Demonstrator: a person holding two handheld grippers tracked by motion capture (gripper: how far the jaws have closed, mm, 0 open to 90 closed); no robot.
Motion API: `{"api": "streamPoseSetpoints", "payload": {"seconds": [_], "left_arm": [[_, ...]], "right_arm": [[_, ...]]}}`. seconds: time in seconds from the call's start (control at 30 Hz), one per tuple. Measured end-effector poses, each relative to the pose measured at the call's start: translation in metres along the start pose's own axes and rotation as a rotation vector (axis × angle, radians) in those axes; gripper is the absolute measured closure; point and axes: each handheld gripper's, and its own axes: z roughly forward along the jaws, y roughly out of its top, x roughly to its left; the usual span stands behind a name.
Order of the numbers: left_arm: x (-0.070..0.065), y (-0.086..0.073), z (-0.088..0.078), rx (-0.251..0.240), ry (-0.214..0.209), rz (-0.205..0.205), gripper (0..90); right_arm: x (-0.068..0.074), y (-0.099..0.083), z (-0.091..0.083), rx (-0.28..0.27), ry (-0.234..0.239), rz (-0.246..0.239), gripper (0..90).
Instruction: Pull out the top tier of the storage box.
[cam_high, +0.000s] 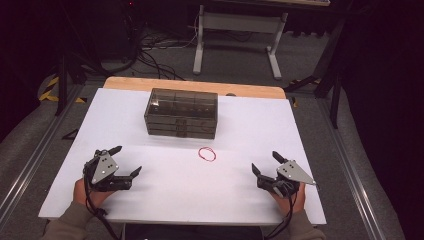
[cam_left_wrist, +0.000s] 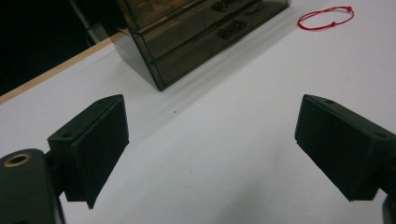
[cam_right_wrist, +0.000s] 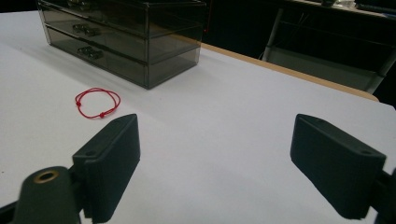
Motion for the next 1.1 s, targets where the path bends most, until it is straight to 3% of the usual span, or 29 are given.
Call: {"api": "streamPoseSetpoints", "payload": {"seconds": [0.1,0.23,0.43,0.47,0.57,0.7,0.73,0.87,0.97,1.07,1.1], "left_arm": [[-0.001,0.002,0.003,0.006,0.017,0.014,14.2],[-0.004,0.007,0.015,0.023,-0.003,0.031,18.9],[-0.008,0.025,0.041,-0.009,-0.011,0.059,24.4],[-0.010,0.030,0.046,-0.018,-0.006,0.081,24.4],[-0.016,0.045,0.067,-0.038,-0.017,0.099,32.3],[-0.019,0.053,0.084,-0.051,0.002,0.130,36.1],[-0.019,0.057,0.093,-0.064,0.011,0.143,44.6],[-0.019,0.063,0.111,-0.068,0.041,0.139,49.4],[-0.020,0.065,0.120,-0.066,0.060,0.164,55.2],[-0.022,0.067,0.128,-0.055,0.145,0.190,56.8],[-0.022,0.067,0.128,-0.055,0.145,0.190,57.6]], "right_arm": [[0.000,-0.002,0.001,0.013,-0.001,0.005,17.0],[0.001,-0.002,0.001,0.017,-0.010,0.003,17.2],[0.002,-0.003,0.006,0.034,-0.012,0.006,17.5],[0.002,-0.003,0.007,0.035,-0.004,0.012,17.5],[0.006,-0.003,0.009,0.039,0.040,-0.020,17.2],[0.009,-0.004,0.009,0.041,0.056,-0.046,16.6],[0.010,-0.005,0.008,0.035,0.079,-0.062,16.1],[0.010,-0.006,0.007,0.026,0.095,-0.072,16.1],[0.011,-0.006,0.007,0.031,0.096,-0.084,15.8],[0.012,-0.006,0.007,0.037,0.090,-0.096,17.3],[0.012,-0.006,0.008,0.040,0.091,-0.103,17.9]]}}
